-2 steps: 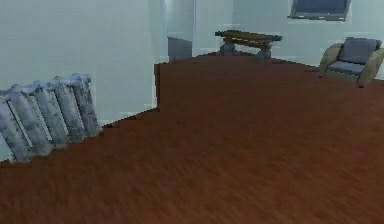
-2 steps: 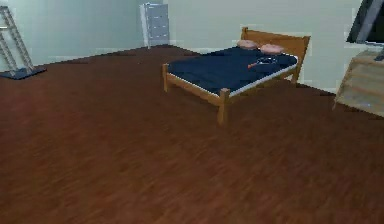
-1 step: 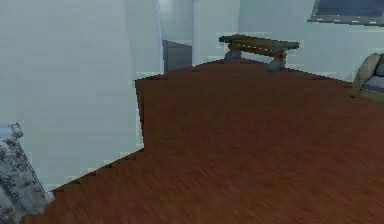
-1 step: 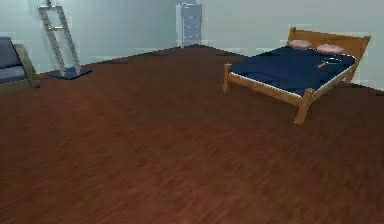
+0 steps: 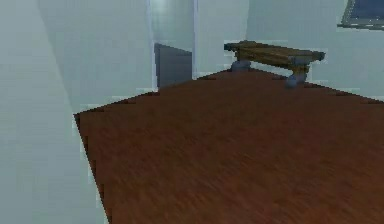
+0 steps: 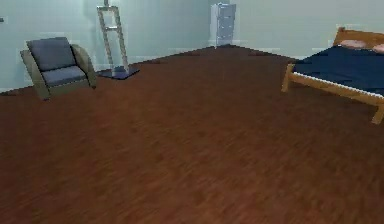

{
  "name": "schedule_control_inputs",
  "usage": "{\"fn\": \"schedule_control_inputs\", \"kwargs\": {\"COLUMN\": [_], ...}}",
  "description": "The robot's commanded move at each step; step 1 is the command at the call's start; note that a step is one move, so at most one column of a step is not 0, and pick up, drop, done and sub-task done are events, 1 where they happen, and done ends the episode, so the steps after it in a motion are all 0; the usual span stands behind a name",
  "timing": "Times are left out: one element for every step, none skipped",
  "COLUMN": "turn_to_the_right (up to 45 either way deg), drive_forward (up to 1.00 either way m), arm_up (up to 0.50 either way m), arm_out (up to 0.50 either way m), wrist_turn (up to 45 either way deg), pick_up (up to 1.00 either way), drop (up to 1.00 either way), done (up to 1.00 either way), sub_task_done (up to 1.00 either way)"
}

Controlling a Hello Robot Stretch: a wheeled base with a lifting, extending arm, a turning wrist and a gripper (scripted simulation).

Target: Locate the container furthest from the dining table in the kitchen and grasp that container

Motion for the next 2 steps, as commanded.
{"fn": "schedule_control_inputs", "kwargs": {"turn_to_the_right": [0.0, 45.0], "drive_forward": [0.95, 0.0], "arm_up": [0.0, 0.0], "arm_out": [0.0, 0.0], "wrist_turn": [0.0, 0.0], "pick_up": [0.0, 0.0], "drop": [0.0, 0.0], "done": [0.0, 0.0], "sub_task_done": [0.0, 0.0]}}
